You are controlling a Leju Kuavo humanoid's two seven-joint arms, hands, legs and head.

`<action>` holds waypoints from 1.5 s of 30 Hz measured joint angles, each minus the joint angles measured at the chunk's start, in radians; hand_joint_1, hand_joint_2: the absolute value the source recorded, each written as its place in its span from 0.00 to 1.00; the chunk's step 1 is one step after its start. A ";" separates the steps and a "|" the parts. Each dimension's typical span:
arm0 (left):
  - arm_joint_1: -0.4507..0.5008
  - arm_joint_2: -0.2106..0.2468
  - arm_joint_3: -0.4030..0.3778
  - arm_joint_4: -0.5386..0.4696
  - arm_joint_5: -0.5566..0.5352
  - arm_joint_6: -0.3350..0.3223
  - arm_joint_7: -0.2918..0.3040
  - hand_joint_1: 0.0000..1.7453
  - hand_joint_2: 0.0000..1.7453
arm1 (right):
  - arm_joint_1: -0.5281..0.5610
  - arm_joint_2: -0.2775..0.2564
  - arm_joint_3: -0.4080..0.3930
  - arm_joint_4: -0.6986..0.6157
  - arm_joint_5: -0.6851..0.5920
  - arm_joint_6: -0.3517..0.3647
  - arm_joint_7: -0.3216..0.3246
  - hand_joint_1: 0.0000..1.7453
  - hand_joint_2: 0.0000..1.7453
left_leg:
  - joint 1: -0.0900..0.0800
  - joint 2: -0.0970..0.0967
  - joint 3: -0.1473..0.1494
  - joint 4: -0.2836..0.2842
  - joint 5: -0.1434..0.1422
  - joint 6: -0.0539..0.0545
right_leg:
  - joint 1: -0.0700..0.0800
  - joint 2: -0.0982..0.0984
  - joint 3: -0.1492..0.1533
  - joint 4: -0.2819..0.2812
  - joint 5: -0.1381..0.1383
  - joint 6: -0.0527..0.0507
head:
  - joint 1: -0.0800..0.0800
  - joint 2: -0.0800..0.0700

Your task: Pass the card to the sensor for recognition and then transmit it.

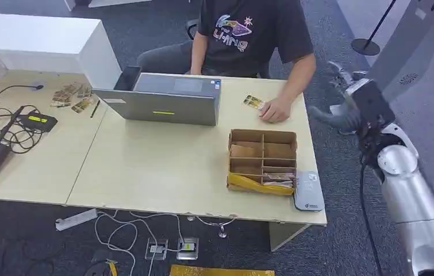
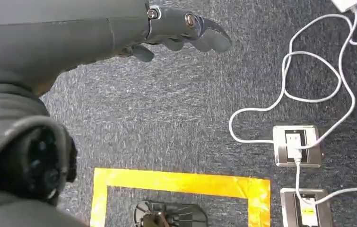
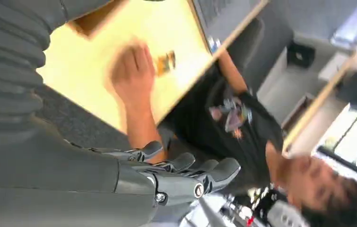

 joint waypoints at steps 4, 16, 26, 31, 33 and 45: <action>0.000 0.000 0.000 0.000 0.008 0.007 0.000 0.00 0.00 | 0.105 0.000 0.004 -0.116 0.022 0.036 0.028 0.00 1.00 | 0.000 0.000 0.001 0.000 0.000 0.000 | 0.000 0.000 0.000 0.000 0.000 0.000 | 0.000 0.000; -0.001 -0.005 0.000 0.000 0.016 0.021 0.000 0.00 0.00 | 0.288 0.000 0.022 -0.355 0.043 0.044 0.061 0.00 1.00 | 0.000 0.001 0.001 0.000 0.000 0.000 | 0.000 0.001 0.000 0.000 0.000 0.000 | 0.000 0.000; -0.001 -0.007 0.000 0.000 0.016 0.023 0.001 0.00 0.00 | 0.310 0.000 0.025 -0.419 0.040 0.046 0.069 0.00 1.00 | 0.000 0.001 0.001 0.000 0.000 0.000 | 0.000 0.001 0.000 0.000 0.000 0.000 | 0.000 0.000; -0.001 -0.007 0.000 0.000 0.016 0.025 0.002 0.00 0.00 | 0.341 0.000 0.029 -0.437 0.063 0.048 0.082 0.00 1.00 | 0.000 0.001 0.001 0.000 0.000 0.000 | 0.000 0.001 0.000 0.000 0.000 0.000 | 0.000 0.000; -0.002 -0.008 0.000 0.000 0.015 0.026 0.005 0.00 0.00 | 0.355 -0.002 0.032 -0.443 0.109 0.048 0.088 0.00 1.00 | 0.000 0.001 0.001 0.000 0.000 0.000 | 0.000 0.001 0.000 0.000 0.000 0.000 | 0.000 0.000; -0.004 -0.010 0.000 0.000 0.019 0.020 0.033 0.00 0.00 | 0.400 -0.055 0.105 -0.471 0.632 -0.015 0.168 0.00 1.00 | 0.000 0.001 0.001 0.000 0.000 0.000 | 0.000 0.001 0.000 0.000 0.000 0.000 | 0.000 0.000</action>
